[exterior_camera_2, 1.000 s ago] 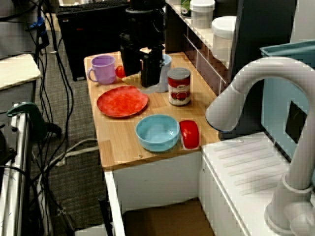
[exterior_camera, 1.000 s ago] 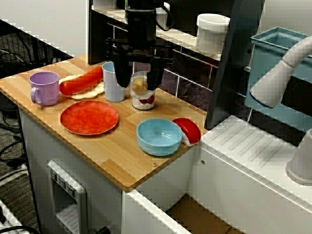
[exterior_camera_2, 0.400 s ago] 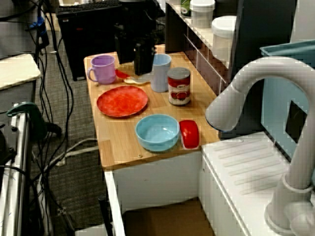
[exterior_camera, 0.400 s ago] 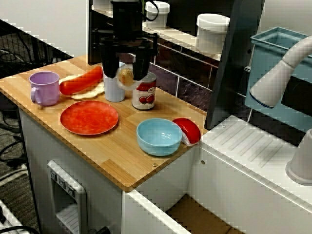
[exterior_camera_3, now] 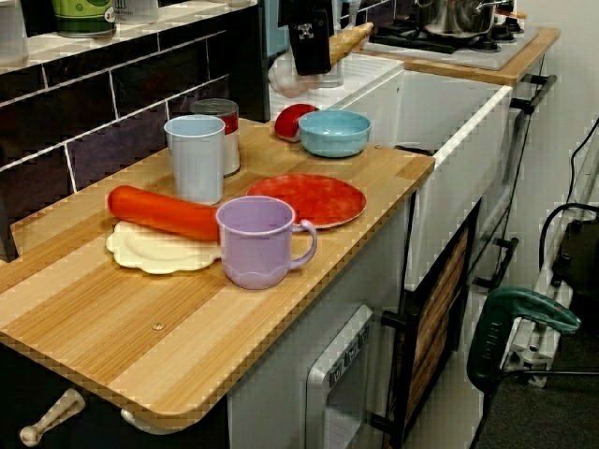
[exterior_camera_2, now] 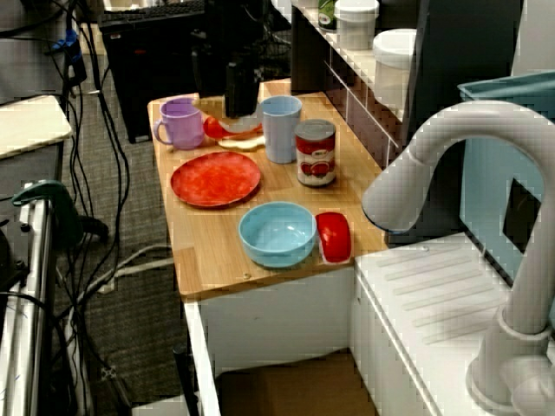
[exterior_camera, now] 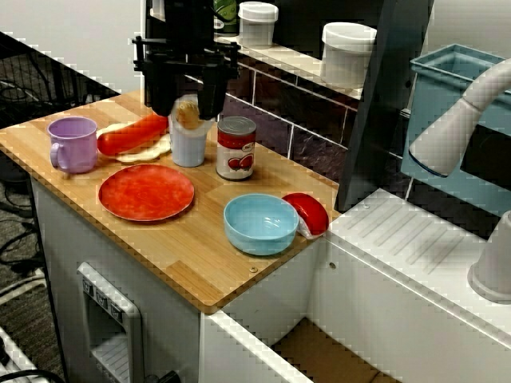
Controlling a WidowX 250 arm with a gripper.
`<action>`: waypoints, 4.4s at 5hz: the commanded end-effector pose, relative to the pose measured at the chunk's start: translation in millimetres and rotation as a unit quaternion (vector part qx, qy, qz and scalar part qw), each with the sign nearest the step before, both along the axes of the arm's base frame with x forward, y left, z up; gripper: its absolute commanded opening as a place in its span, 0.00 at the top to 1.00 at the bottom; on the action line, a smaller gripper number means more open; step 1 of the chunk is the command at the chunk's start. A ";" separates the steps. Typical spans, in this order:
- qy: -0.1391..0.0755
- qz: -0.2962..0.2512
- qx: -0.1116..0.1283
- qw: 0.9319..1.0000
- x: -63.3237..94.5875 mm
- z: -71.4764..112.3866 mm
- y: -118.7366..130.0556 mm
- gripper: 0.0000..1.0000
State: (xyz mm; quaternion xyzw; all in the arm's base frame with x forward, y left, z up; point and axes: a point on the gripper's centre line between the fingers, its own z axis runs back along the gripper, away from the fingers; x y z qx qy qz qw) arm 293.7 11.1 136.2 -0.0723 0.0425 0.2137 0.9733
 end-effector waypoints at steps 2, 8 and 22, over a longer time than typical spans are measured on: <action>-0.036 0.000 0.005 0.999 -8.4 19.5 22.9 1.00; -0.100 0.015 0.106 0.989 -8.6 -68.5 32.0 1.00; -0.106 0.141 0.066 0.982 27.7 -43.6 45.1 0.00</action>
